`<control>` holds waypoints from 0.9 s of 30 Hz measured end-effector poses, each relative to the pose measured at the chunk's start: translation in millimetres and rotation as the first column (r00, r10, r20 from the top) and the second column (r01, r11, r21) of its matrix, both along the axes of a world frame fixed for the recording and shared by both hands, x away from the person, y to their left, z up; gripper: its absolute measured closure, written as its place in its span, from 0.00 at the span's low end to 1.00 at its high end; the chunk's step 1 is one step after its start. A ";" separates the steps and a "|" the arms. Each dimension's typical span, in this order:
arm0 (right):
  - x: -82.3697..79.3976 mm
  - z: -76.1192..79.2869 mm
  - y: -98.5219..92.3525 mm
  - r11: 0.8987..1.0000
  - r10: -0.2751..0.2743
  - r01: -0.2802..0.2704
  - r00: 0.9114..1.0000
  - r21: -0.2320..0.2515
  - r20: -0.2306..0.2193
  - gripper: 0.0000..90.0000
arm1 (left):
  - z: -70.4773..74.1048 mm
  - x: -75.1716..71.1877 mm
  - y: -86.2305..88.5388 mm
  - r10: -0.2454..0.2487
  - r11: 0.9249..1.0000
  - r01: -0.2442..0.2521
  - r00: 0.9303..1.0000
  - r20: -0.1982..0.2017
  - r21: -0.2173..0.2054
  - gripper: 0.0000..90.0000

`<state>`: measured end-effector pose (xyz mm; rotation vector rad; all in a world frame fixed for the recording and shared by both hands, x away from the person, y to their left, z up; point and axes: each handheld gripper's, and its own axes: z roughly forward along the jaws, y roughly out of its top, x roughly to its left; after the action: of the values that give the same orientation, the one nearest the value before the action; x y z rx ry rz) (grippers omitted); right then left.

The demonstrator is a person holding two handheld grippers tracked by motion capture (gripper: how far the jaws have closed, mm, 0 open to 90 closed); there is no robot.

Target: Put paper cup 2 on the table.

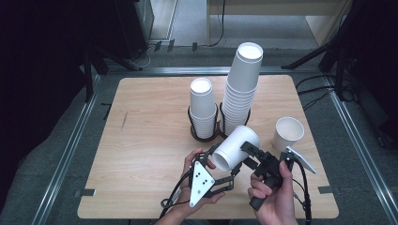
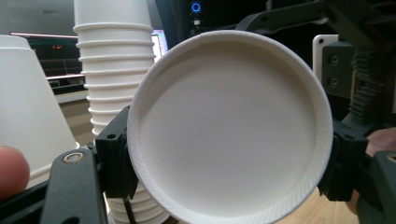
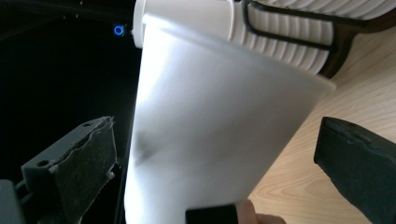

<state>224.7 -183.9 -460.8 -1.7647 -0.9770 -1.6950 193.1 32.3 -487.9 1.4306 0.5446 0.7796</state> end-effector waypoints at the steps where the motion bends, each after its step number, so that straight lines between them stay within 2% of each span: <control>1: 0.0 0.0 0.0 1.000 0.000 0.000 1.000 0.000 0.000 0.00 | -0.5 -0.4 -0.6 -0.004 1.000 0.004 1.000 -0.001 0.002 0.27; 8: 5.5 -6.7 -4.0 0.999 -0.002 0.004 0.999 0.046 -0.040 0.00 | -4.8 -2.1 -5.7 -0.016 1.000 0.016 1.000 -0.003 0.007 0.27; 13: 8.7 -9.9 -5.8 0.998 -0.010 0.014 0.998 0.066 -0.067 0.00 | -6.6 -2.8 -7.7 -0.024 1.000 0.024 1.000 -0.001 0.007 0.27; 15: 9.8 -10.7 -5.9 0.998 -0.014 0.019 0.997 0.059 -0.074 0.00 | -7.9 -3.7 -9.6 -0.031 0.999 0.031 1.000 -0.001 0.009 0.27; 23: 14.9 -16.1 -4.8 0.995 -0.002 0.010 0.996 0.100 -0.084 0.00 | -10.7 -5.9 -13.5 -0.048 0.999 0.047 0.999 0.008 0.024 0.27; 27: 16.3 -17.0 -6.6 0.994 -0.011 0.020 0.996 0.105 -0.086 0.06 | -11.6 -4.8 -12.4 -0.053 0.998 0.053 0.999 0.004 0.019 0.27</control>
<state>241.0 -190.5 -477.8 -1.7645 -0.8232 -1.6361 188.3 19.9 -499.5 1.4550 0.4952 0.7475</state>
